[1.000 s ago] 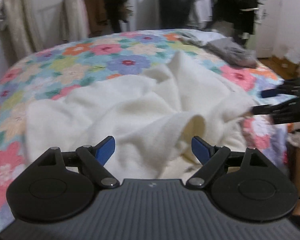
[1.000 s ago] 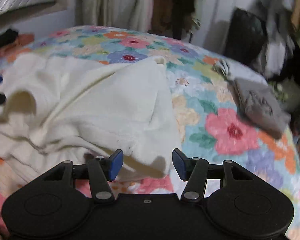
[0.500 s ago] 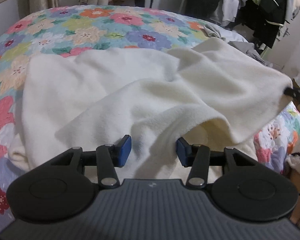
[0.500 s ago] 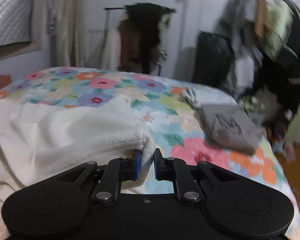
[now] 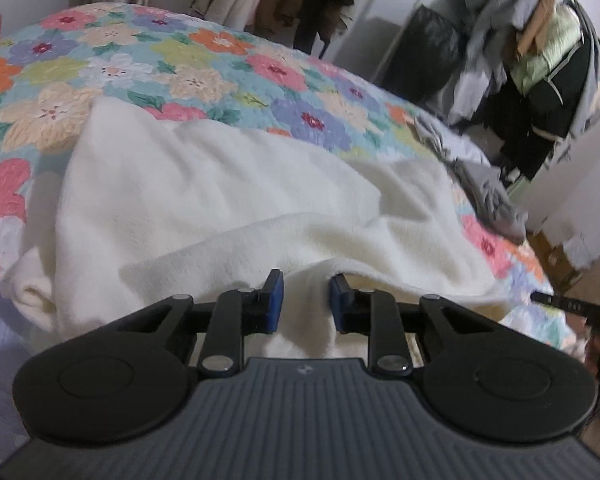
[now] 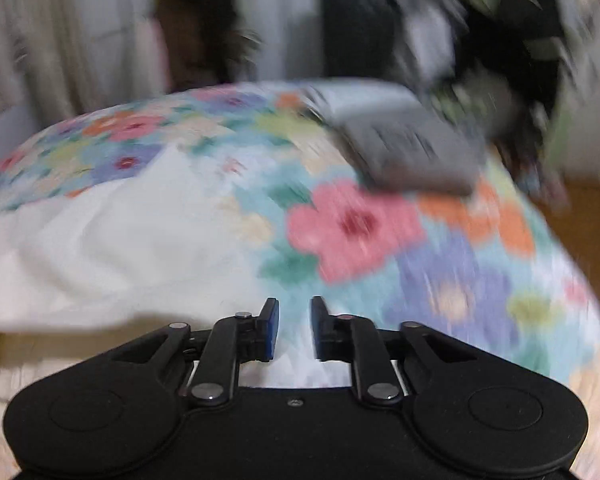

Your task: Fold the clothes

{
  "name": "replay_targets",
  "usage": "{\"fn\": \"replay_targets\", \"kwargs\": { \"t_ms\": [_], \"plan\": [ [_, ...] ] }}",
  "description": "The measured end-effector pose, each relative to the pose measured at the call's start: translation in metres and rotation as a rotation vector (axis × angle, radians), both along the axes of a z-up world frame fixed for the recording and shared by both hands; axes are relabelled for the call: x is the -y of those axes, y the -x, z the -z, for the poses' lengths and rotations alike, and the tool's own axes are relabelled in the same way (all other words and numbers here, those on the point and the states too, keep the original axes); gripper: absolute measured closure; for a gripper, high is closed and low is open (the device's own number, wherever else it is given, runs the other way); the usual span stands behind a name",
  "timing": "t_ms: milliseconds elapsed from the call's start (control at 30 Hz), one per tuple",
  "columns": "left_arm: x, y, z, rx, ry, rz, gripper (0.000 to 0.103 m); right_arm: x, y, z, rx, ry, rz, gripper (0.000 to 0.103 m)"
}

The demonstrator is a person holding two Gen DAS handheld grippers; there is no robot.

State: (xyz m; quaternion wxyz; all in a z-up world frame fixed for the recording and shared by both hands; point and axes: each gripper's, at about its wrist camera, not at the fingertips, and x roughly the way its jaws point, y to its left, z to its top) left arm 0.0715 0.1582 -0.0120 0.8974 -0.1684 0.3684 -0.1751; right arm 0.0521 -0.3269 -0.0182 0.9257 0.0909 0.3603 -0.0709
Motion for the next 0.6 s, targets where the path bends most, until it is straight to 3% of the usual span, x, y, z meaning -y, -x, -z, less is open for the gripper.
{"fn": "replay_targets", "kwargs": {
  "t_ms": [100,200,300,400,467,533,600],
  "plan": [
    [0.000,0.005,-0.006,0.036,0.020,0.003,0.079,0.008,0.004,-0.007,0.056,-0.082,0.004,0.059],
    [0.007,0.011,-0.012,0.077,-0.015,0.002,0.079,0.002,0.011,-0.012,0.114,-0.118,-0.040,0.057],
    [0.012,0.018,-0.016,0.108,-0.052,-0.014,0.079,-0.032,0.019,-0.014,0.171,-0.131,-0.267,0.056],
    [0.012,0.020,-0.019,0.132,-0.051,-0.012,0.079,-0.089,0.028,-0.010,0.195,0.012,-0.507,0.038],
    [0.010,0.021,-0.019,0.139,-0.034,-0.010,0.079,-0.128,0.034,-0.005,0.220,0.133,-0.628,0.017],
    [0.009,0.022,-0.019,0.145,-0.019,-0.012,0.079,-0.158,0.035,0.002,0.241,0.207,-0.686,0.010],
    [0.006,0.021,-0.017,0.139,-0.012,-0.020,0.079,-0.183,0.032,0.010,0.230,0.275,-0.769,0.010]
  ]
}}
